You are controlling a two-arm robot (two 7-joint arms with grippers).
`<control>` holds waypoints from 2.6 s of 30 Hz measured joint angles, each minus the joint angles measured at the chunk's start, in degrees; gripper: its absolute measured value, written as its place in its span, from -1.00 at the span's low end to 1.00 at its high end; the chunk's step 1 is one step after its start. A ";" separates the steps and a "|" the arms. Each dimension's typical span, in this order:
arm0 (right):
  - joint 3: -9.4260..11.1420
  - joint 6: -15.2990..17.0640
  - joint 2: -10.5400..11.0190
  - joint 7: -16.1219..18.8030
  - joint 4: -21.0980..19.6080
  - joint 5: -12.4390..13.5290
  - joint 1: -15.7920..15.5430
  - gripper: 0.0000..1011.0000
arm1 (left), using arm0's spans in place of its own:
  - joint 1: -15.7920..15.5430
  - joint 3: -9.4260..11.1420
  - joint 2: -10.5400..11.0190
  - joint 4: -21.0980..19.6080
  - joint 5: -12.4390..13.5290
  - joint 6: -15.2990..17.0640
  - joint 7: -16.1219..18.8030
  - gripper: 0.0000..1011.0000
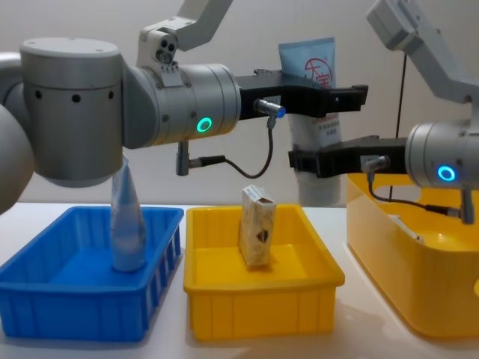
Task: Bimanual collaborative sorting of washing and personal care products
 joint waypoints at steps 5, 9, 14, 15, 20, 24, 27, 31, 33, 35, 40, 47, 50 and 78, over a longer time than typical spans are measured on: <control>0.57 0.30 -0.29 -1.75 -0.12 0.15 -0.17 -0.46 | 0.00 0.00 0.00 0.00 0.00 0.00 0.00 0.98; 1.05 0.81 -0.55 -3.53 -0.17 0.15 -0.26 -0.49 | 0.00 0.00 0.00 0.01 0.00 0.00 0.00 0.98; 1.85 1.67 -0.89 -6.04 -0.16 -0.16 -0.30 -0.52 | 0.00 0.00 0.00 0.01 0.00 0.00 -0.01 0.98; 2.13 1.99 -0.98 -6.92 -0.14 -0.34 -0.30 -0.53 | 0.00 0.01 0.00 0.01 0.00 0.00 -0.02 0.98; 3.10 3.13 -1.28 -9.49 -0.06 -0.99 -0.31 -0.56 | 0.00 0.02 0.00 0.01 0.00 0.00 -0.06 0.98; 3.86 4.26 -1.48 -11.69 -0.06 -1.52 -0.32 -0.57 | 0.00 0.02 0.00 0.00 0.00 0.00 -0.06 0.98; 4.68 5.31 -1.69 -13.47 -0.10 -2.00 -0.29 -0.59 | 0.00 0.02 0.00 0.01 0.00 0.00 -0.06 0.98; 5.86 7.39 -2.00 -16.42 -0.29 -2.77 -0.17 -0.59 | 0.00 0.01 0.00 0.01 0.00 0.00 -0.06 0.98; 6.24 8.13 -2.10 -17.31 -0.33 -3.00 -0.08 -0.59 | 0.00 0.00 0.00 0.00 0.00 0.00 -0.06 0.98; 6.89 9.26 -2.28 -18.77 -0.42 -3.39 0.08 -0.61 | 0.00 0.00 0.00 0.00 0.00 0.00 -0.05 0.98; 8.06 11.66 -2.59 -21.58 -0.45 -4.25 0.54 -0.62 | 0.00 0.00 0.00 0.01 0.00 0.00 -0.05 0.98; 9.83 15.81 -3.05 -25.87 0.19 -5.70 1.69 -0.49 | 0.00 0.00 0.00 0.01 0.00 0.00 -0.03 0.98; 10.49 17.81 -3.20 -27.34 0.75 -6.23 2.38 -0.27 | 0.00 0.00 0.00 0.00 0.00 0.00 -0.02 0.98; 11.65 24.95 -2.30 -28.21 2.63 -8.35 4.62 0.99 | 0.00 0.00 0.00 0.01 0.00 0.00 -0.01 0.98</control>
